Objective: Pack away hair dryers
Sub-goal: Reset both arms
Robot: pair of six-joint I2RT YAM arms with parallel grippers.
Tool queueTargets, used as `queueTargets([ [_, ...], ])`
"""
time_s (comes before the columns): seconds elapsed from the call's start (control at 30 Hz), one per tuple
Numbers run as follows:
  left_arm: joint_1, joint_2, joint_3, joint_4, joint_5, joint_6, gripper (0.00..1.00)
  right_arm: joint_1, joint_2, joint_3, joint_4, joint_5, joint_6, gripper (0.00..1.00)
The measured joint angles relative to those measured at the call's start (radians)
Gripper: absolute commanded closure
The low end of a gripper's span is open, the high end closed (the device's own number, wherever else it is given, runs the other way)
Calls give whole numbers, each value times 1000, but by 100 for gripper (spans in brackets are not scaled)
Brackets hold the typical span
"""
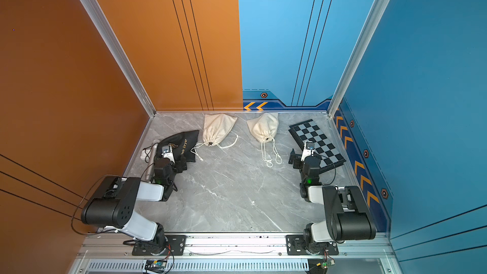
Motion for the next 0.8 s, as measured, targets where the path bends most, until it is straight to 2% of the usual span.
queueTargets([
  [0.17, -1, 0, 5, 41, 4, 13, 2, 11, 71, -13, 59, -10, -18, 0],
  [0.4, 8, 0, 56, -7, 4, 13, 2, -17, 72, 46, 5, -64, -23, 0],
  [0.8, 8, 0, 56, -29, 4, 13, 2, -20, 72, 53, -24, -63, -16, 0],
])
